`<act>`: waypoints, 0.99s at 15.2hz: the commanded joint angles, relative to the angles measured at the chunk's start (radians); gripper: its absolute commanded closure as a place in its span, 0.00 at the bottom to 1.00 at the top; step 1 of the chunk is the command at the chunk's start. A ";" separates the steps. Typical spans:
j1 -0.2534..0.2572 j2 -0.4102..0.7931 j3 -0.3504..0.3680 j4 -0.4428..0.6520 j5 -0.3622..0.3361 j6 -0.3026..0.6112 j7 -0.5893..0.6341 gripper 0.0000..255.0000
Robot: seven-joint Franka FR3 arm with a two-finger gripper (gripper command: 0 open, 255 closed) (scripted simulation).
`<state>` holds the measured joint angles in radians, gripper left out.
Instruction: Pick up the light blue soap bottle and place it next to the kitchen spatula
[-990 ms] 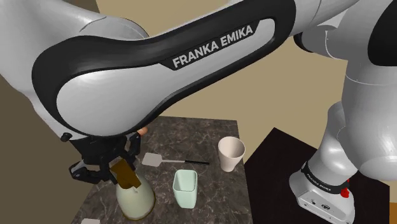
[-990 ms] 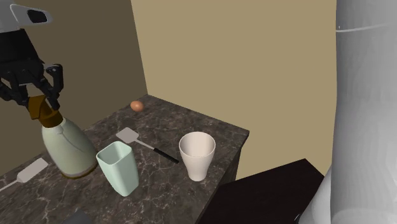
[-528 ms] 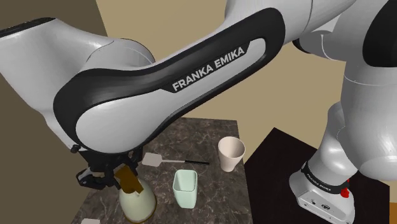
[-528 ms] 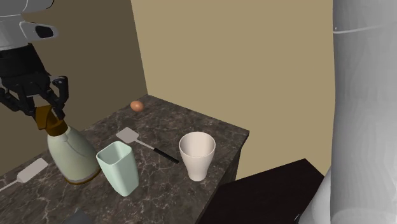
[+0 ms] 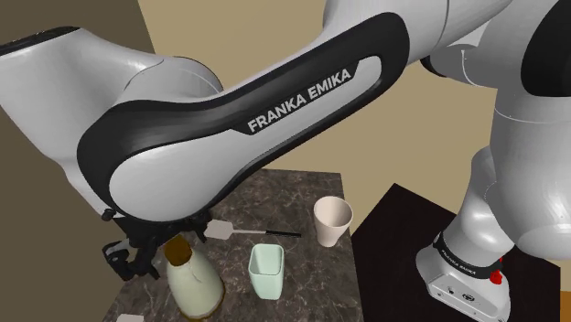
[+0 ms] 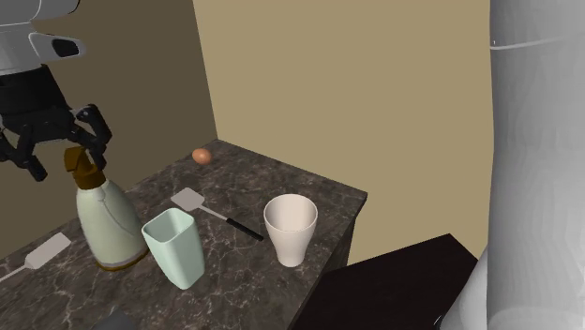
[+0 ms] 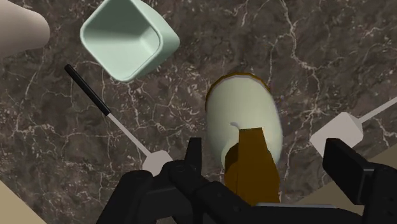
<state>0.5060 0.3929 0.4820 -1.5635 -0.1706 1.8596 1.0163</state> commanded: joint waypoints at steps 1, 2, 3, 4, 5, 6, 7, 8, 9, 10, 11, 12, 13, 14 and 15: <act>0.000 0.000 0.000 0.000 0.000 0.000 0.000 0.00; 0.000 0.000 0.000 0.000 0.000 0.000 0.000 0.00; 0.000 0.000 0.000 0.000 0.000 0.000 0.000 0.00; 0.002 -0.003 0.002 0.029 0.003 -0.032 -0.002 0.00; 0.004 -0.006 0.003 0.060 0.005 -0.065 -0.004 0.00; 0.007 -0.006 0.004 0.093 0.006 -0.098 -0.006 0.00; 0.010 -0.005 0.005 0.121 0.006 -0.125 -0.007 0.00; 0.010 -0.005 0.005 0.121 0.006 -0.125 -0.007 0.00; 0.010 -0.005 0.005 0.121 0.006 -0.125 -0.007 0.00; 0.010 -0.005 0.005 0.121 0.006 -0.125 -0.007 0.00; 0.010 -0.005 0.005 0.121 0.006 -0.125 -0.007 0.00; 0.010 -0.005 0.005 0.121 0.006 -0.125 -0.007 0.00; 0.010 -0.005 0.005 0.121 0.006 -0.125 -0.007 0.00; 0.010 -0.005 0.005 0.121 0.006 -0.125 -0.007 0.00; 0.010 -0.005 0.005 0.121 0.006 -0.125 -0.007 0.00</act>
